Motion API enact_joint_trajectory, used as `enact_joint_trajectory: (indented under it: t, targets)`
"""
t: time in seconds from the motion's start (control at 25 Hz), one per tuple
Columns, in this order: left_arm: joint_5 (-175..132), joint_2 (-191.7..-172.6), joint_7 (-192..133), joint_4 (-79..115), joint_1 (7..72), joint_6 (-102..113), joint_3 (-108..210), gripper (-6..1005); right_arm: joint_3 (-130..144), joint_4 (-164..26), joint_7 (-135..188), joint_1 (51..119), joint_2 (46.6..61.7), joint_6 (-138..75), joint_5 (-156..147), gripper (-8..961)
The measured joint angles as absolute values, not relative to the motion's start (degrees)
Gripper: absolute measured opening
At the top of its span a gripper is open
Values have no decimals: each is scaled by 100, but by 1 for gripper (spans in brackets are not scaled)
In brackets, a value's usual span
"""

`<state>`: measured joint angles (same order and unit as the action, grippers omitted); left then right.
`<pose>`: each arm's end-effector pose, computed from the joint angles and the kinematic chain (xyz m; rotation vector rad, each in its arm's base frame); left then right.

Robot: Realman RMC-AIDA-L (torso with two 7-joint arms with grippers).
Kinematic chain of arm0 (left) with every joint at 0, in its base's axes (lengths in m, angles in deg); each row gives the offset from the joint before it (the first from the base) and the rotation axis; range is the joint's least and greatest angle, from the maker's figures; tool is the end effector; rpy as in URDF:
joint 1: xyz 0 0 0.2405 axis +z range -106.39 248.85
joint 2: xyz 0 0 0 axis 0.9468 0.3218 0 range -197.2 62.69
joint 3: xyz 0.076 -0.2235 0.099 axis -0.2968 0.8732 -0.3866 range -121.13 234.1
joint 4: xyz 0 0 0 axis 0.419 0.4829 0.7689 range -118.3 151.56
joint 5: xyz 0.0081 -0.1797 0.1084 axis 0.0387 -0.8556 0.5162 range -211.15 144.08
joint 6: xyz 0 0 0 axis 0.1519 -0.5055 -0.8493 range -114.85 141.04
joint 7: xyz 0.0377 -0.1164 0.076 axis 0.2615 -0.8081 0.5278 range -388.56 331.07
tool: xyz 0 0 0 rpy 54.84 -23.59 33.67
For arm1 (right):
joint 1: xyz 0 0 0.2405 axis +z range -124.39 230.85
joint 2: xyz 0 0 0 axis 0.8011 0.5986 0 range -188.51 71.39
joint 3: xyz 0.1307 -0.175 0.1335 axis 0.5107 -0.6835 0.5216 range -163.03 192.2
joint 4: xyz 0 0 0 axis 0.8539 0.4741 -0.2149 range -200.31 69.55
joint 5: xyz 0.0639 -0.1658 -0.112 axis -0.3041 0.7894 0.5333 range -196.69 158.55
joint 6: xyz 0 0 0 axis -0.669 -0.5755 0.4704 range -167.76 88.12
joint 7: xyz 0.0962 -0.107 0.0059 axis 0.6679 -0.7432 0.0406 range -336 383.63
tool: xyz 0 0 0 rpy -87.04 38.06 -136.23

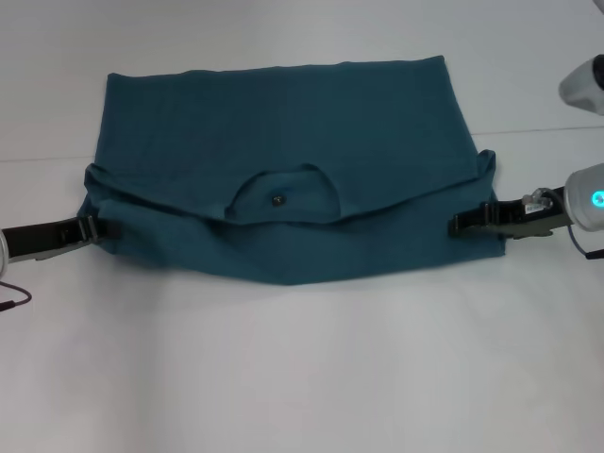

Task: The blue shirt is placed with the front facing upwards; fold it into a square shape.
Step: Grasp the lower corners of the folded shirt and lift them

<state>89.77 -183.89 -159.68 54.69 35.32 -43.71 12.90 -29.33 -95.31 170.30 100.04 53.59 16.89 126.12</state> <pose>-0.2937 0.4100 0.0249 -1.9933 -1.5307 -0.4994 0.2852 0.4355 0.0258 -1.9849 1.6043 0.1123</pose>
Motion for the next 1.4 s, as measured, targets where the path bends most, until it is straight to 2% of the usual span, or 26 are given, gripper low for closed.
enact_joint_trajectory:
  t: [0.48,0.84,1.04,1.24,1.4]
  targets:
    - [8977,-18397,-15952,5469,3541,-4368,1361,38,-3028,-9505,17184,10043,5315,1710,12601,579]
    - [9005,-18384,-15971,5464,3548,-4397,1359,38,-3004,-9520,17183,10018,5273,1843,12593,335]
    - [9104,-18356,-15986,5454,3550,-4514,1335,39,-2990,-9571,17182,9993,5208,2058,12583,132]
    - [9514,-18300,-16217,5616,3548,-5004,1357,39,-2947,-9825,17182,9902,5157,2563,12574,44]
    - [9935,-18293,-16524,5991,3646,-5747,1363,39,-2915,-10201,17204,9756,5137,3345,12567,48]
